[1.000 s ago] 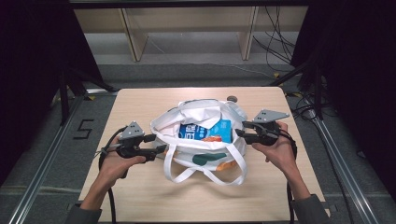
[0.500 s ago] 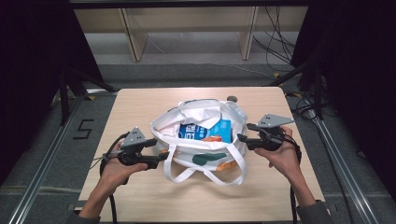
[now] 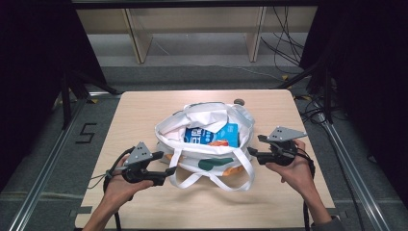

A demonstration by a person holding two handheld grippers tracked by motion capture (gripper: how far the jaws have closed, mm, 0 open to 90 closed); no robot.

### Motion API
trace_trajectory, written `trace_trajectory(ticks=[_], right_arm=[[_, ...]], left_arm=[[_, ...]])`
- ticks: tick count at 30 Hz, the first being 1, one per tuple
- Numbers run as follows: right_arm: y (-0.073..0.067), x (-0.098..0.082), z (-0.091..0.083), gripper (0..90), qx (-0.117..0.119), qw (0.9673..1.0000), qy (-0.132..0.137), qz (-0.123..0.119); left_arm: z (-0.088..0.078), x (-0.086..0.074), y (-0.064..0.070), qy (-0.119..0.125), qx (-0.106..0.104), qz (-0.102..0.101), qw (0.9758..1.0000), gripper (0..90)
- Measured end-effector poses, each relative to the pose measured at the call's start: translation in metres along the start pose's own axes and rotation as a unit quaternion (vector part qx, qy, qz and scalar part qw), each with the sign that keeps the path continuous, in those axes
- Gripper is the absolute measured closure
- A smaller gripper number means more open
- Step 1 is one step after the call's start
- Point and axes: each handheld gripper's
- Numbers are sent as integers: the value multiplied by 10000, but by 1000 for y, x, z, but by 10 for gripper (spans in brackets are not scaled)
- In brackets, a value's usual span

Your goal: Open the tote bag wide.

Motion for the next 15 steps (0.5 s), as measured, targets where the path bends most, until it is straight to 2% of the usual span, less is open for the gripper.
trace_trajectory(ticks=[1, 2, 3, 4, 6, 7, 8, 11, 12, 13, 14, 15], right_arm=[[2, -1, 0, 402, -46, 9999, 62, -151], [0, -2, -1, 402, 8, 10000, -11, -38], [0, -3, -1, 401, -30, 9999, 32, -162], [-2, -4, -2, 401, -42, 10000, 37, -42], [-2, -6, -3, 398, -7, 10000, 20, -90], [-4, -7, -3, 398, -60, 10000, 43, -50], [-4, -8, -4, 397, 20, 10000, 22, -86], [-8, -11, -5, 391, -46, 10000, 43, -51], [-7, -12, -5, 390, -56, 9999, 55, -144], [-9, -13, -5, 389, -6, 9999, 36, -105], [-11, -15, -5, 388, -82, 9999, 90, -37], [-11, -16, -6, 386, -60, 10000, 43, -64]], left_arm=[[0, -2, 1, 17, -4, 1, 10000, 292], [-1, -3, 2, -28, -14, -25, 10000, 292], [-2, -4, 3, -19, -31, -37, 10000, 292], [-2, -6, 4, 0, -52, -58, 10000, 291], [-3, -7, 5, 9, -20, 33, 10000, 288], [-4, -9, 6, -7, -28, -54, 10000, 285], [-5, -9, 7, 2, -37, -23, 10000, 285], [-6, -13, 10, 55, -61, -79, 9999, 283], [-6, -15, 11, 90, -65, -85, 9999, 282], [-7, -16, 11, 160, -21, 15, 9999, 283], [-7, -18, 12, 171, -4, 9, 9999, 284], [-7, -21, 14, 156, -22, -142, 9998, 283]])
Point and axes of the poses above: each handheld gripper's, and its own axes: z roughly forward along the jaws, x roughly out of its top, y roughly to its right, and after that the axes turned 10 degrees about x, right-handed
